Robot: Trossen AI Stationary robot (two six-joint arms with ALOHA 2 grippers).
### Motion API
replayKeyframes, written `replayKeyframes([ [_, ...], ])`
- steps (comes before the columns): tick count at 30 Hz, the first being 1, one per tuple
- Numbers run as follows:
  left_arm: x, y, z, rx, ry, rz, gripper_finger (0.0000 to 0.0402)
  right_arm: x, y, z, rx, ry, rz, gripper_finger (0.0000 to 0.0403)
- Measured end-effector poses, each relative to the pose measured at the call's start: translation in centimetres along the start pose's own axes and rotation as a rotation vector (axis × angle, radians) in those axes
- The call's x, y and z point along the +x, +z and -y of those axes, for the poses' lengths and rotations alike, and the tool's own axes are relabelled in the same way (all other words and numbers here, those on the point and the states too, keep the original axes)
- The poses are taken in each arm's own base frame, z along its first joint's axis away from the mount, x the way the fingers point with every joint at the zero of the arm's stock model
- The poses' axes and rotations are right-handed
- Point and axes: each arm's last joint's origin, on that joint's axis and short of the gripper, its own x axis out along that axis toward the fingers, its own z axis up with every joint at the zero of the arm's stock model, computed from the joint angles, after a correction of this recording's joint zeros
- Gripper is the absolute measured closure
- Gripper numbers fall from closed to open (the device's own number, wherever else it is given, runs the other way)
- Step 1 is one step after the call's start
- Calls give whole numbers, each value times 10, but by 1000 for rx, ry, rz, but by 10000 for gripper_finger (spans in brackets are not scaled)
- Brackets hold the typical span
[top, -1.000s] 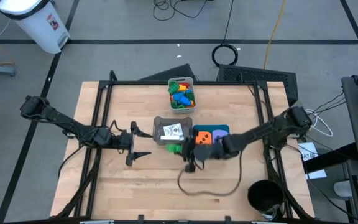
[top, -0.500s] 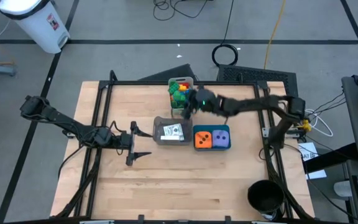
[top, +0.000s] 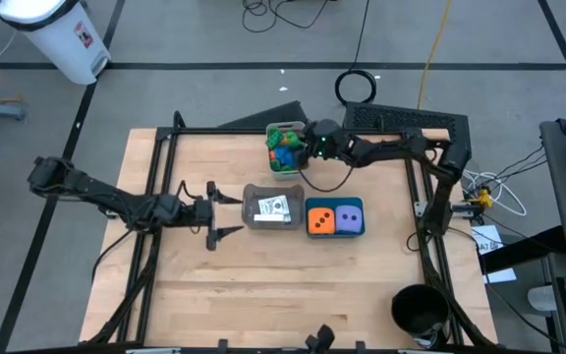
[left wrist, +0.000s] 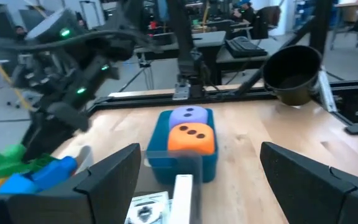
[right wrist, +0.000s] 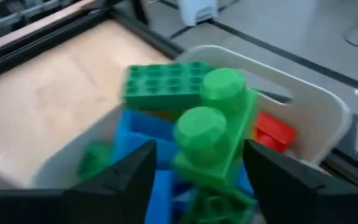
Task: Pick & Place Toys
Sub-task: Put the green game piece into the gray bin, then return to Home Position
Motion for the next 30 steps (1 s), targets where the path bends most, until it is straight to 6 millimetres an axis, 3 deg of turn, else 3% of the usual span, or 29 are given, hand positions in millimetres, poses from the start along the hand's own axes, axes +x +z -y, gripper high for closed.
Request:
replayKeyframes([
  [7, 1, 1, -8, -18, 41, 11, 64, -17, 11, -29, -135, 143, 36, 113],
  [10, -2, 6, -9, -56, 45, 33, 64, -36, 21, -46, -151, 233, 39, 101],
  [15, -19, 42, -14, -127, 30, 109, 64, -87, 38, -66, -176, 408, -37, 95],
  [21, -66, 76, -29, -3, 27, -30, 64, -167, 47, -68, -316, 455, -109, 96],
  [26, -103, 71, -39, -38, 41, 80, 64, -214, 20, -55, -341, 344, 51, 98],
  [30, -110, 36, -39, -78, 110, 145, 64, -231, -20, -38, -298, 353, 213, 99],
])
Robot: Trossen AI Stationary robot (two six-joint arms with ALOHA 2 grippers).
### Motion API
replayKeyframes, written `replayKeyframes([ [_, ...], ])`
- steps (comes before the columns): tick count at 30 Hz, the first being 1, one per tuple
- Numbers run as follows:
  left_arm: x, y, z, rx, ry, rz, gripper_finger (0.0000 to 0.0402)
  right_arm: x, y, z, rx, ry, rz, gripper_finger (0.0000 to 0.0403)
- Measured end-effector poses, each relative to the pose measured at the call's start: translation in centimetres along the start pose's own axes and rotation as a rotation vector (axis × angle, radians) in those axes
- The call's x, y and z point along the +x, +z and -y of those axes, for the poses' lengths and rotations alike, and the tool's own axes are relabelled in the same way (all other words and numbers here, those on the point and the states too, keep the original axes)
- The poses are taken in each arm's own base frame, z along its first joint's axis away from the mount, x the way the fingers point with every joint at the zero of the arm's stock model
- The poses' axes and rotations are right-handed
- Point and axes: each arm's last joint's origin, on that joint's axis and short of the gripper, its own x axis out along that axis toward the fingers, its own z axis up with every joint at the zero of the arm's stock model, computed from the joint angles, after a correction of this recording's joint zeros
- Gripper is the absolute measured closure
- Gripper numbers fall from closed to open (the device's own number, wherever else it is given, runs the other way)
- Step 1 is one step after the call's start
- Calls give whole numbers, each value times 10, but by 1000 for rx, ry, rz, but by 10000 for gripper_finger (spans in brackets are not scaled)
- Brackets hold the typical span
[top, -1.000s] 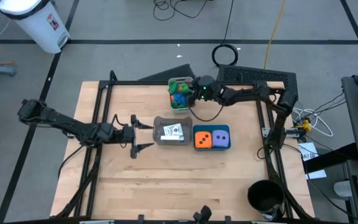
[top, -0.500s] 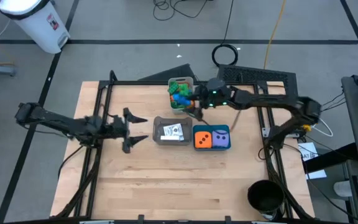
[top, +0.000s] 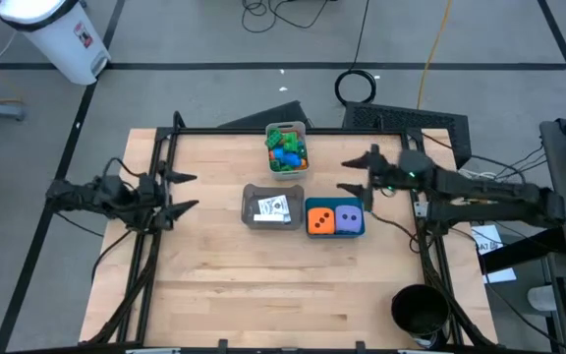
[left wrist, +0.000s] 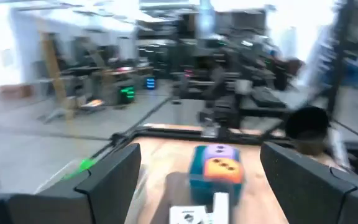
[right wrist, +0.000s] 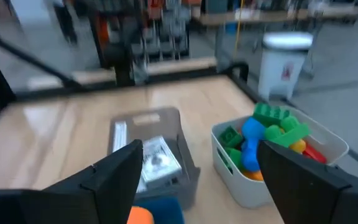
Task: Pick & Place Toys
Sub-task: Return to Home Position
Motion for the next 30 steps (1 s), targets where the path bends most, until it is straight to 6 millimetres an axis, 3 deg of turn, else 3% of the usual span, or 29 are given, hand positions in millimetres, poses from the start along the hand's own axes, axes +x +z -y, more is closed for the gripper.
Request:
replayKeyframes([
  [5, 5, -43, -1, -62, 156, -56, 64, -21, -49, 0, 80, 10, 134, 99],
  [13, 11, -68, 2, -96, 192, -60, 64, -35, -111, 0, 78, 15, 209, 99],
  [17, 12, -78, 3, -125, 189, -67, 64, -43, -100, -1, 14, 13, 351, 99],
  [27, 13, -79, 3, -97, 208, -74, 64, -41, -114, 0, -90, -21, 206, 100],
  [30, 13, -78, 3, -87, 208, -71, 64, -44, -111, 2, -102, -94, 241, 100],
])
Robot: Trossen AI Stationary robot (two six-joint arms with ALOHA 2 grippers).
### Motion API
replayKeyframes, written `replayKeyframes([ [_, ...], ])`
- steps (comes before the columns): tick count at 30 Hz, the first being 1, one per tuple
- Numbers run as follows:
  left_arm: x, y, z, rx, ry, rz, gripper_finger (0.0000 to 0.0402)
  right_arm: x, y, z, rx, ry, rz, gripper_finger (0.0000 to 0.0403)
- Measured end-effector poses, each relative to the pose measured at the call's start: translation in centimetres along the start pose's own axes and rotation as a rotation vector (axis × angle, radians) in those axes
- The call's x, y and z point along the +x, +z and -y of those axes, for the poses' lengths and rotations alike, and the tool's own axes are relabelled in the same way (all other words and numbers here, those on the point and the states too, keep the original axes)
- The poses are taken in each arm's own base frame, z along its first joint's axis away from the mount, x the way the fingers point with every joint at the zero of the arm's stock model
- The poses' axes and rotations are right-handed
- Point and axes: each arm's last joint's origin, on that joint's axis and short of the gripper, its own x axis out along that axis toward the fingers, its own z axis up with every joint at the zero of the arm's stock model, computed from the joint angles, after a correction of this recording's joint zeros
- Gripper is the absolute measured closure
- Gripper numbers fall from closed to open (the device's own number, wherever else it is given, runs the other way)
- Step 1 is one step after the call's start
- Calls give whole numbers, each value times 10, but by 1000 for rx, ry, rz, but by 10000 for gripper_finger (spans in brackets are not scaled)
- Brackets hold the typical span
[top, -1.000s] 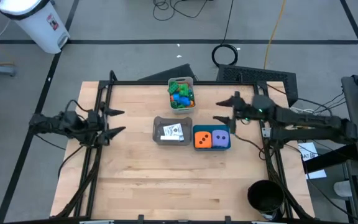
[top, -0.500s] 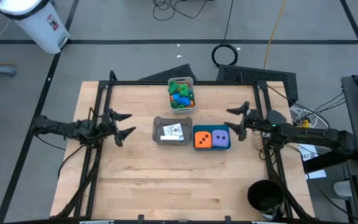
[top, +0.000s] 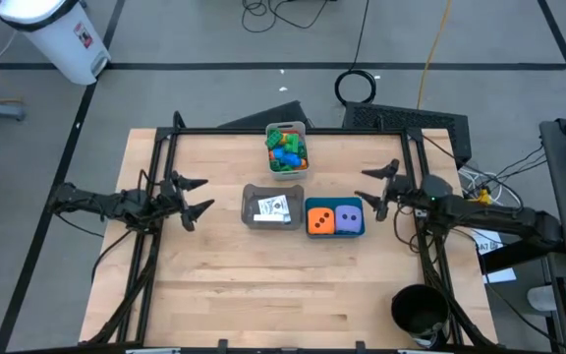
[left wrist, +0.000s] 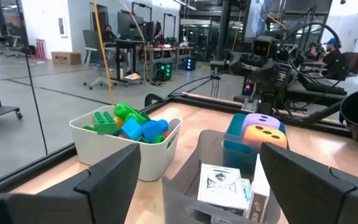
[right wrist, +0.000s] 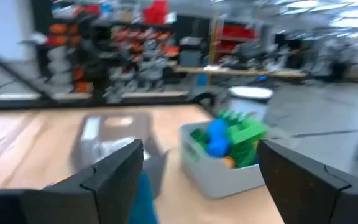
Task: Pick & Place Toys
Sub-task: Return to Home Position
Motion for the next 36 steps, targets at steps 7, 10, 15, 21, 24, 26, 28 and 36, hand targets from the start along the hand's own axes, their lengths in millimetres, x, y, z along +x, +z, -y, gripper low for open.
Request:
replayKeyframes([
  [7, 0, 0, 0, 3, 1, 1, 64, -12, 5, 4, 3, -119, 54, 100],
  [10, 0, 0, 0, 3, 0, 1, 64, -15, 3, 4, 8, -113, 36, 101],
  [15, 0, 0, 0, 3, 0, 1, 64, -14, 3, 4, 6, -115, 38, 98],
  [21, 0, 0, 0, 2, 0, 1, 64, -14, 3, 4, 4, -114, 36, 101],
  [24, 0, 0, 0, 1, 0, 2, 64, -14, 3, 4, 4, -114, 36, 99],
  [26, 0, 0, 0, 1, 0, 2, 64, -14, 3, 4, 4, -115, 36, 99],
  [28, 0, 0, 0, 0, 0, 2, 64, -14, 3, 4, 4, -115, 36, 100],
  [36, 0, 0, 0, -1, 0, 2, 64, -14, 3, 4, 4, -115, 36, 99],
])
